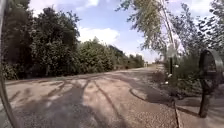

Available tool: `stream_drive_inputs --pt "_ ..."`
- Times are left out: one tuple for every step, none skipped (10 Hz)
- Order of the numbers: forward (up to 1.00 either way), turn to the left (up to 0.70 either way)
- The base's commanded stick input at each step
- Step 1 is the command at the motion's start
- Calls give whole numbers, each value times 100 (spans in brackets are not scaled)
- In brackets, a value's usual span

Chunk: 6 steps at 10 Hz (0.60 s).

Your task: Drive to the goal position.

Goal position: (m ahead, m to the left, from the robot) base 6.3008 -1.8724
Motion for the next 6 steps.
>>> stream_drive_inputs --pt "4 0" --pt "4 0" --pt "4 0" --pt "4 0" --pt "4 0" --pt "2 0"
